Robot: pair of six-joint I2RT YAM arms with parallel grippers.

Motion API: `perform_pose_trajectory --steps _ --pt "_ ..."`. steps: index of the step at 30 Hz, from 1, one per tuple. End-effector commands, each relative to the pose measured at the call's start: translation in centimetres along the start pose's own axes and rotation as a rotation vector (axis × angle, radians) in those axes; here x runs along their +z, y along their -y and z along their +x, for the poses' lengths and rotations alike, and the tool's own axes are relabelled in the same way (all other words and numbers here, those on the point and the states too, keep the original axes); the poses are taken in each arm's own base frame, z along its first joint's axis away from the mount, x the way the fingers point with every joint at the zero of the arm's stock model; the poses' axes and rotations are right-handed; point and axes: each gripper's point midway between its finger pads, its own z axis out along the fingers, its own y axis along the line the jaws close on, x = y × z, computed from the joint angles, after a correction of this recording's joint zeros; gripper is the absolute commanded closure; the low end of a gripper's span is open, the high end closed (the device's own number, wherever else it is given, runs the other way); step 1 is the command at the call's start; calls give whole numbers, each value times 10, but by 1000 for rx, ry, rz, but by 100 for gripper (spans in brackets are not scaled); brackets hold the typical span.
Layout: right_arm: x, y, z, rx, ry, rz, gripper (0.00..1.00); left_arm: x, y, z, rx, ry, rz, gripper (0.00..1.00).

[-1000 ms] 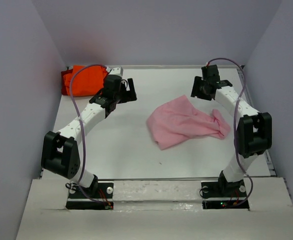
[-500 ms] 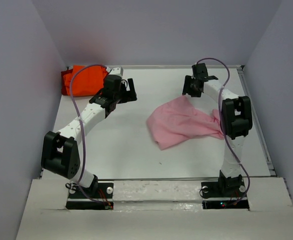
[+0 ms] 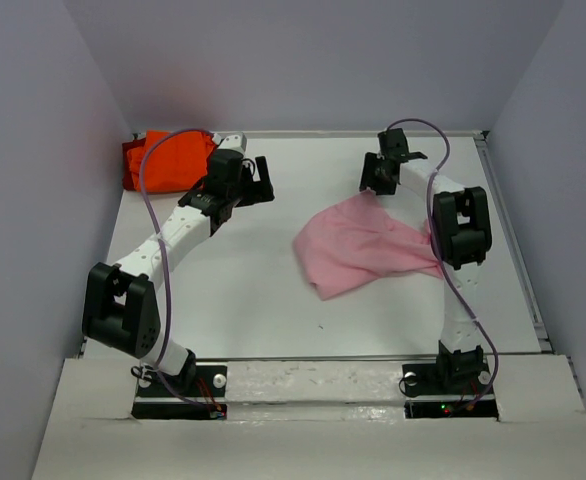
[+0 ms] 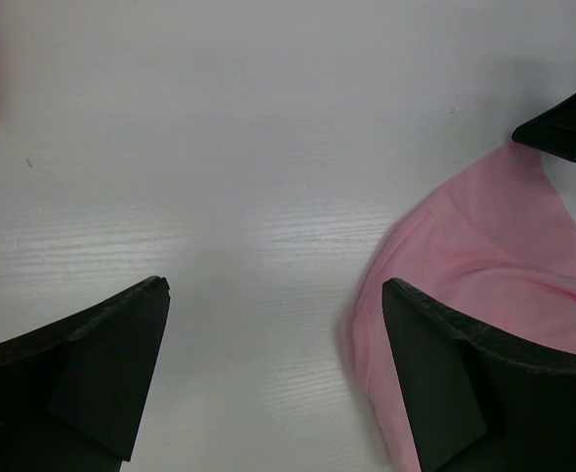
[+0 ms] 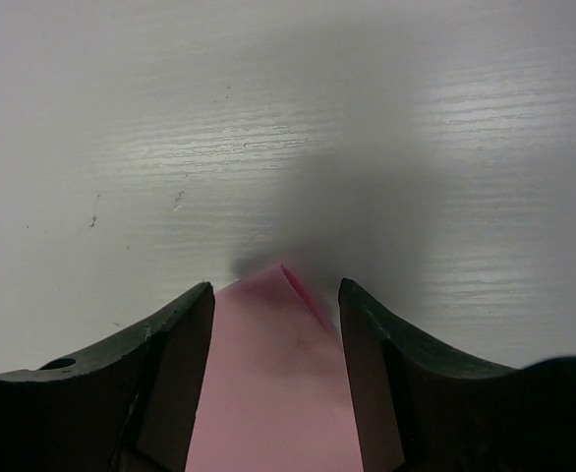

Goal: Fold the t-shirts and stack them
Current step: Flatten the tshirt out

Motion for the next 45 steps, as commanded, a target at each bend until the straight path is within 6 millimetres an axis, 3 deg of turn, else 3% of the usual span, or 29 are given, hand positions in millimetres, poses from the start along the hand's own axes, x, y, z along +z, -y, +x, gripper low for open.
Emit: perform_pose_trajectory --steps 1,10,19,26,30,32,33,34,35,38,39,41,42,43,45 --pt "7 -5 -3 6 -2 -36 41 -9 9 -29 -1 71 27 1" --pt "16 -11 11 5 -46 -83 63 -11 9 -31 -2 78 27 1" --pt "19 -15 24 -3 -85 -124 100 -12 8 -34 -3 87 23 1" --pt "9 -16 23 5 -79 -127 100 -11 8 -31 -4 80 26 1" --pt "-33 -31 -12 -7 15 -167 100 -12 9 -34 -8 86 35 1" --pt "-74 -44 -43 -15 106 -208 100 -11 9 -33 -10 81 38 1" --pt "-106 -52 -63 -19 165 -231 100 -12 10 -33 -11 83 42 1" --pt "-158 -70 -94 -24 249 -291 100 -12 10 -34 -11 83 46 1" --pt "-186 -80 -109 -31 286 -327 100 -13 10 -35 -9 86 45 1" --pt "-247 -95 -127 -50 343 -396 100 -14 10 -35 -9 91 42 1" --pt "-278 -103 -143 -62 405 -425 100 -14 10 -36 -9 94 43 1" --pt "-322 -112 -152 -83 458 -469 100 -13 10 -35 -10 90 49 1" --pt "-329 -113 -150 -86 459 -479 100 -14 11 -35 -10 89 50 1" --pt "-365 -117 -155 -103 518 -511 100 -13 12 -35 -9 88 54 1" --pt "-376 -117 -156 -107 536 -514 100 -14 12 -35 -9 90 55 1"
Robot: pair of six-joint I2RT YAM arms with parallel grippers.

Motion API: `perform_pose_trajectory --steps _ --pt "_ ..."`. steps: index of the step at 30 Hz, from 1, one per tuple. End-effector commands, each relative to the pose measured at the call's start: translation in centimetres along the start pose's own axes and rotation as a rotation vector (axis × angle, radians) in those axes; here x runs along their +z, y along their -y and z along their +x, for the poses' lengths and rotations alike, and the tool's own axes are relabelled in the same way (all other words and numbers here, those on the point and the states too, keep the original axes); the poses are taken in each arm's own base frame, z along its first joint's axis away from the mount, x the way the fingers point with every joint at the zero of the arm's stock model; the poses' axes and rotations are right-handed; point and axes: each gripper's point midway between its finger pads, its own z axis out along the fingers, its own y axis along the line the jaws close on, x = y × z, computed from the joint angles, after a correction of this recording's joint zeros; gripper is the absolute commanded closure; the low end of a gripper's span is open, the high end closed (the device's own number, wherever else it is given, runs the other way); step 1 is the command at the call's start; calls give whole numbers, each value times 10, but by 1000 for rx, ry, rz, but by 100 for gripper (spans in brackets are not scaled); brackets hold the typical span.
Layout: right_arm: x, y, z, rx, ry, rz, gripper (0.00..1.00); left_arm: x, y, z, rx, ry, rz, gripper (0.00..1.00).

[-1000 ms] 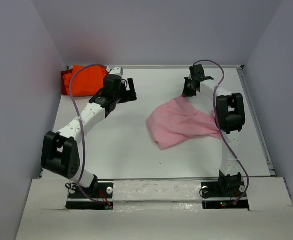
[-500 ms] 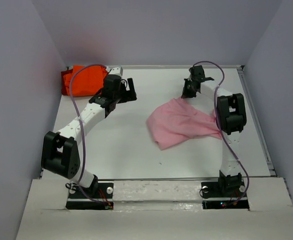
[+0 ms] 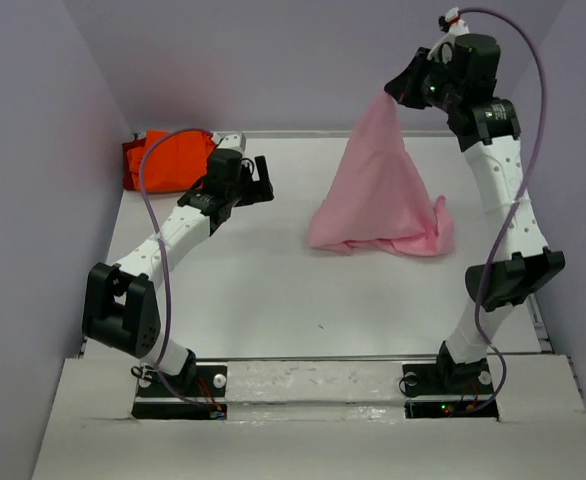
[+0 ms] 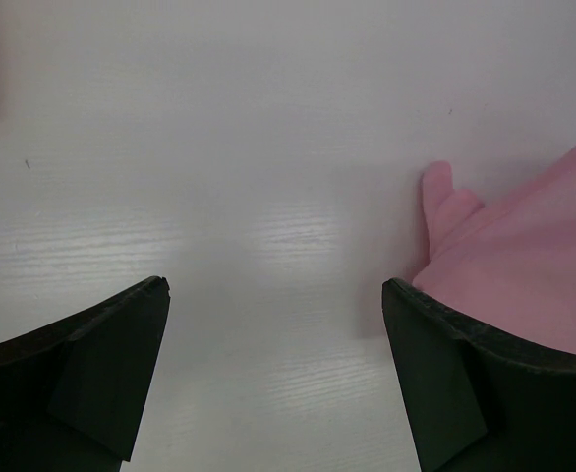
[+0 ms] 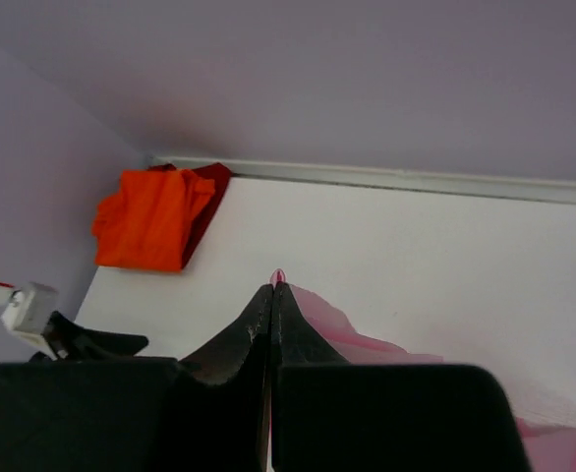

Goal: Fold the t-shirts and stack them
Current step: Flatten the tshirt out

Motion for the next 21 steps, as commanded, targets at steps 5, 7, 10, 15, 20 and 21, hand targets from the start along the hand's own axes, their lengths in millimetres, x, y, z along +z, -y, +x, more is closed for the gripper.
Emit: perform_pose_trajectory --steps 5,7,10,15,20,21 --pt "-77 -51 -41 -52 81 -103 100 -13 16 -32 -7 84 69 1" --pt "-89 -57 -50 -55 109 -109 100 -12 17 -32 -6 83 72 1" --pt "-110 -79 -64 -66 151 -189 100 -14 16 -34 -6 89 71 1" --pt "-131 -111 -68 -88 165 -331 100 -19 15 -39 -17 118 64 1" --pt "-152 -136 -64 -125 157 -449 100 -26 17 -45 -29 150 78 1" --pt "-153 -138 -58 -126 136 -476 100 -27 17 -45 -31 155 80 1"
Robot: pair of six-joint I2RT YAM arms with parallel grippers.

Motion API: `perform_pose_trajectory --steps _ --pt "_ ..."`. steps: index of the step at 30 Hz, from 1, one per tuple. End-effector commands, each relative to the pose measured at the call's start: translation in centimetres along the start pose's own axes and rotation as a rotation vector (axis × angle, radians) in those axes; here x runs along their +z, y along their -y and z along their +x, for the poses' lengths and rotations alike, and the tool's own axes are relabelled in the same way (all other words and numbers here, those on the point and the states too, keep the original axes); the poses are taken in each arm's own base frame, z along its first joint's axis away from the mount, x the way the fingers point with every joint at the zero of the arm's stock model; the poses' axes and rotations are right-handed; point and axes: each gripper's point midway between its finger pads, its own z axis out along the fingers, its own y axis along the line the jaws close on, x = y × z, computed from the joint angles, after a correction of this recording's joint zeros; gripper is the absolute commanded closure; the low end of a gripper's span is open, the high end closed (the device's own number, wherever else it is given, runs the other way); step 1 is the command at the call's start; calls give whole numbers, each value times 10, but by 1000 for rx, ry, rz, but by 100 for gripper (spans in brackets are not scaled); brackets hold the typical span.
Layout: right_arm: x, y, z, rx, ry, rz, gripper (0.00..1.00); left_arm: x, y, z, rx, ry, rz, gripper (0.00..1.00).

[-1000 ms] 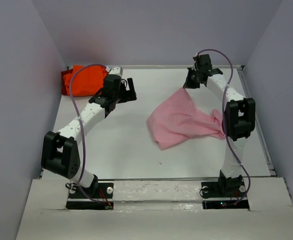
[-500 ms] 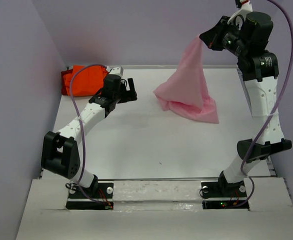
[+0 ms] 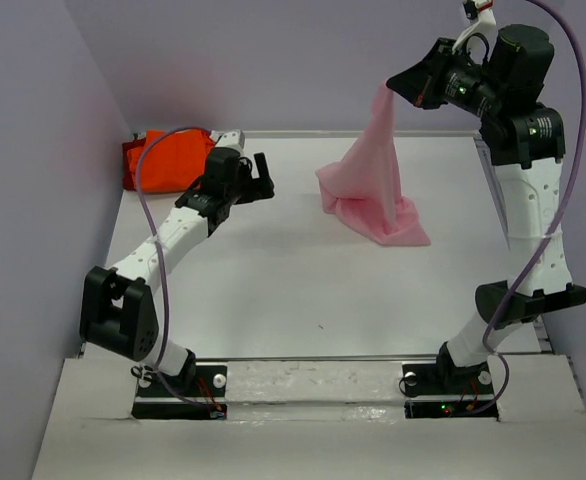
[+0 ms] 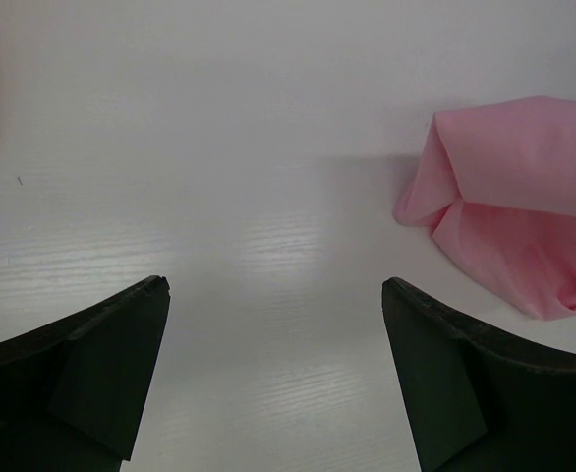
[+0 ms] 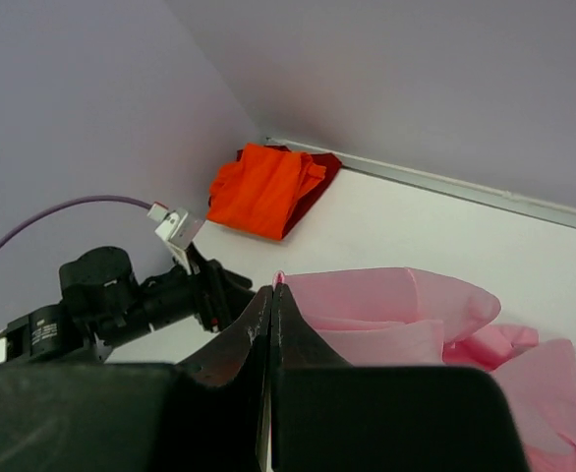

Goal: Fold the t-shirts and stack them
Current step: Flatten the tshirt out

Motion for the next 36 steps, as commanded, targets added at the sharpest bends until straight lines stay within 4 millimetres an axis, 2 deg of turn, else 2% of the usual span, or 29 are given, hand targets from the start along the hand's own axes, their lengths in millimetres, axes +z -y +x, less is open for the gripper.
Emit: perform_pose_trajectory --steps 1,3,4,6,7,9,10,14,15,16,18,19,21,23,26,27,28,29,33,34,35,36 --pt "-40 -70 -17 -87 58 -235 100 -27 11 -43 -24 149 45 1" --pt "-35 -70 4 -80 7 -255 100 -34 8 -48 -26 173 31 1" --pt "-18 -58 35 -60 -62 -234 100 -41 8 -56 -31 201 27 1" --pt "-11 -51 62 -82 -100 -208 100 -50 5 -68 -36 260 6 1" --pt "3 -31 97 -51 -163 -147 100 -51 2 -69 -39 271 -7 1" --pt "15 -35 129 -57 -212 -162 100 -53 -4 -72 -42 286 -34 1" --pt "23 -34 159 -45 -273 -155 100 -53 -7 -72 -46 286 -53 1" --pt "49 -33 224 -43 -406 -141 100 -56 -15 -77 -63 301 -83 1" --pt "53 -40 241 -46 -441 -157 100 -56 -18 -78 -67 303 -92 1" --pt "62 -36 257 -46 -467 -144 100 -56 -21 -78 -69 305 -104 1" --pt "69 -36 280 -45 -505 -136 100 -56 -28 -83 -83 314 -120 1" --pt "74 -36 306 -42 -548 -140 100 -55 -30 -83 -85 311 -124 1" --pt "80 -34 333 -35 -594 -134 100 -53 -32 -83 -93 306 -118 1" --pt "87 -33 375 -26 -672 -131 100 -48 -34 -76 -93 272 -119 1" --pt "93 -43 416 -36 -742 -148 100 -45 -34 -74 -92 257 -119 1" --pt "96 -40 438 -35 -784 -137 100 -45 -35 -74 -92 255 -121 1" --pt "101 -41 446 -36 -791 -137 100 -44 -35 -74 -92 253 -122 1" --pt "102 -42 468 -37 -833 -141 100 -43 -34 -73 -91 248 -118 1" --pt "114 -32 488 -42 -853 -77 98 -39 -33 -68 -85 226 -110 1" --pt "119 -26 484 -63 -829 -34 85 -38 -32 -68 -83 223 -103 1" --pt "121 -24 476 -77 -805 -17 63 -38 -29 -67 -81 216 -89 1" --pt "122 -22 468 -89 -783 5 57 -38 -29 -66 -81 211 -88 1"
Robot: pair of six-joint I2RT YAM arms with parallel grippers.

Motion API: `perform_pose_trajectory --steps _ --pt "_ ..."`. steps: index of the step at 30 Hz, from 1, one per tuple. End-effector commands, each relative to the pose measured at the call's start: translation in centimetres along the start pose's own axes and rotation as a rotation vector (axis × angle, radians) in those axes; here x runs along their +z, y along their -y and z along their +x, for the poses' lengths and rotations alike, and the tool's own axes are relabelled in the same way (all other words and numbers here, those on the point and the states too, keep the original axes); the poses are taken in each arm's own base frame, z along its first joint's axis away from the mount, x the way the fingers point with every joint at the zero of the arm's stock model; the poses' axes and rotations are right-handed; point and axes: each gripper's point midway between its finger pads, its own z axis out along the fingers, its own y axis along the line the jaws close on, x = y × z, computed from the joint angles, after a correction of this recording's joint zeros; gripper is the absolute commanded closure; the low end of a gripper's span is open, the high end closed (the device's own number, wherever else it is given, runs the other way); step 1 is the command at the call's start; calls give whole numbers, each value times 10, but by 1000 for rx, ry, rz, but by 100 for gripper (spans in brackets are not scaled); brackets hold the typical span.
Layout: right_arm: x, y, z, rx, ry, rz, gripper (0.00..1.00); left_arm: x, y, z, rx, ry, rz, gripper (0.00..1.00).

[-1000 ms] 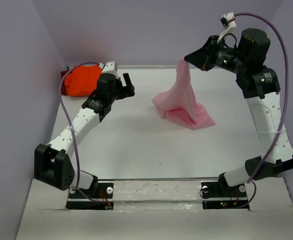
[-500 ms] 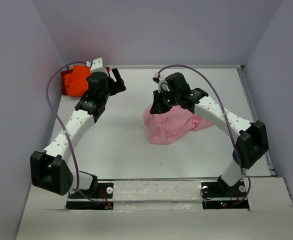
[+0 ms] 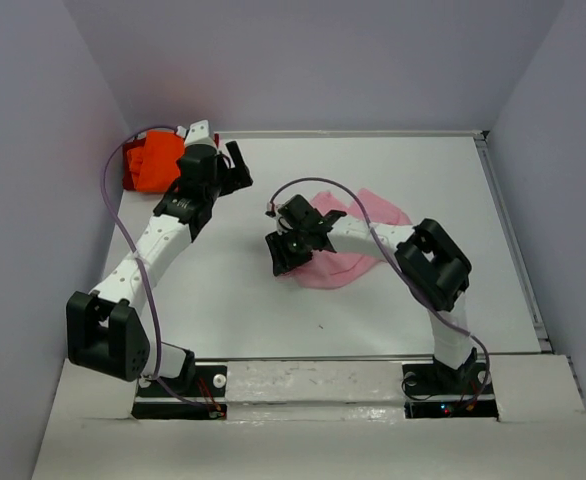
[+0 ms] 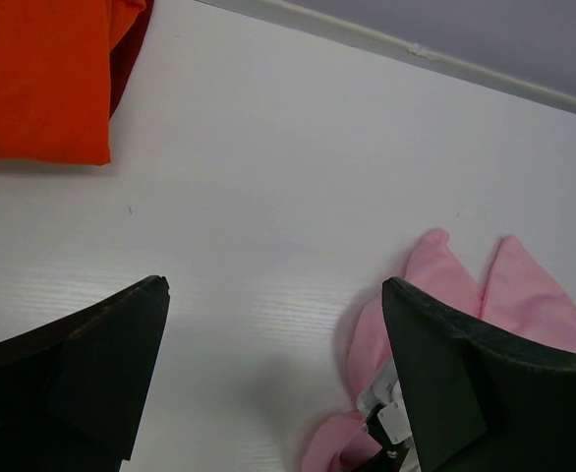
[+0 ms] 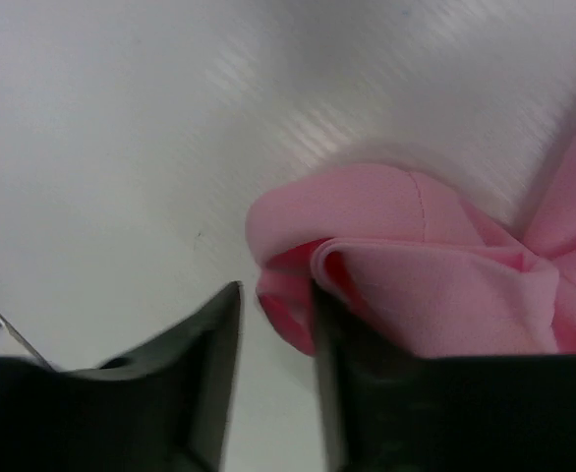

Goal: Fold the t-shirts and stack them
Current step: Flatten the tshirt out

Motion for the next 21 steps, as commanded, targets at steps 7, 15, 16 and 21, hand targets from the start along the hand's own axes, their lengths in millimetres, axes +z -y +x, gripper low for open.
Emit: perform_pose_trajectory --steps 7,15,16,21 --pt "-120 19 -88 -31 369 348 36 -20 41 24 62 -74 28 2" --pt "-197 63 -80 80 501 529 35 -66 55 120 43 -279 172 4" --pt "-199 67 -78 90 502 534 35 -72 58 127 45 -294 187 4" --pt "-205 74 -70 101 493 529 35 -88 28 149 106 -347 86 5"
